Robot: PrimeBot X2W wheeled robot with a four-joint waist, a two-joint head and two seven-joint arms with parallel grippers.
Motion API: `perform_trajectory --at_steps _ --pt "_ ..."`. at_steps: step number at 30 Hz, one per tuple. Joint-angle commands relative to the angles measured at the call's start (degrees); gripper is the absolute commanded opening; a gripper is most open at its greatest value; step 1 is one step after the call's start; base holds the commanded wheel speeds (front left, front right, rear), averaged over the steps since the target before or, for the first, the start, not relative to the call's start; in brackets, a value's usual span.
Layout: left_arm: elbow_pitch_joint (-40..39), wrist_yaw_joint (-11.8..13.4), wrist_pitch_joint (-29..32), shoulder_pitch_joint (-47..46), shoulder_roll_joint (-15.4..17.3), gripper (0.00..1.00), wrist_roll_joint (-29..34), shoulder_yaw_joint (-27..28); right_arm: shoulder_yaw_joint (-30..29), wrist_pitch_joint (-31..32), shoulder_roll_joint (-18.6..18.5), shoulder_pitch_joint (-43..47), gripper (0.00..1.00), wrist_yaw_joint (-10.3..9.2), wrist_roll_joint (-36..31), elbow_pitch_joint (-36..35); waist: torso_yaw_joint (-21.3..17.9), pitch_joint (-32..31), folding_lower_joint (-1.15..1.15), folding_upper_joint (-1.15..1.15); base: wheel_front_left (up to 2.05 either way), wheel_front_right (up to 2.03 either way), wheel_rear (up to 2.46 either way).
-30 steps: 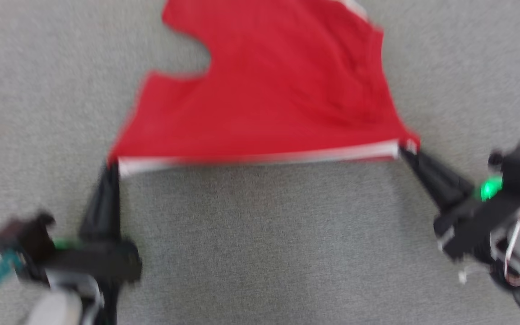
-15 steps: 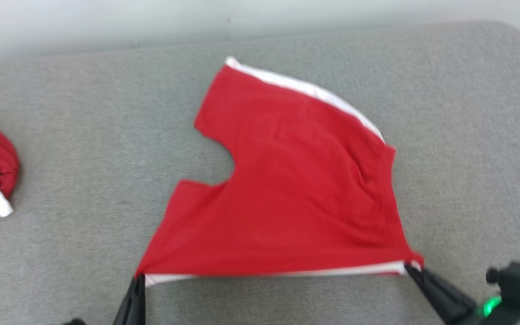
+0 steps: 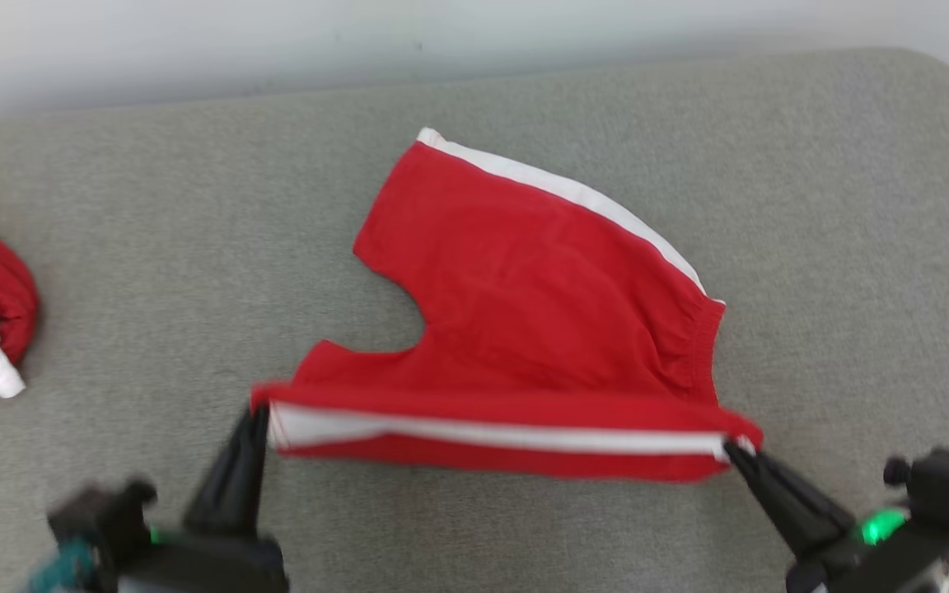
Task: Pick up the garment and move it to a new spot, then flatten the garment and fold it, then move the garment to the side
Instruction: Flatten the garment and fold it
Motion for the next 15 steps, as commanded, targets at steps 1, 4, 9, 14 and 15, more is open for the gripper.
perform_trajectory --at_steps 1,4,9,14,15 --pt "0.2 -0.4 0.9 -2.7 1.0 0.0 0.7 0.1 -0.3 0.4 0.9 -1.5 0.0 -0.15 0.5 0.0 -1.8 1.9 0.0 0.0 0.0 0.0 0.0" --pt "1.8 -1.8 4.5 -11.1 2.9 0.0 2.0 -0.3 -0.8 1.4 2.8 -5.9 0.0 -0.15 0.6 0.9 -3.4 4.3 0.0 0.0 0.0 0.0 0.0" --pt "8.2 -4.6 11.3 -26.1 5.0 0.0 3.7 -2.0 -0.9 1.7 6.6 -13.6 0.0 -0.14 1.0 5.0 -6.1 8.8 0.0 0.0 0.0 0.0 0.0" --pt "18.1 -6.8 14.6 -39.9 5.7 0.0 5.3 -3.6 0.2 0.7 9.9 -20.6 0.0 -0.14 0.9 10.5 -8.9 12.3 0.0 0.0 0.0 0.0 0.0" --pt "20.2 -6.9 15.3 -41.9 5.6 0.0 5.7 -4.1 0.6 0.4 10.6 -22.1 0.0 -0.15 0.6 11.4 -9.5 12.9 0.0 0.0 0.0 0.0 0.0"
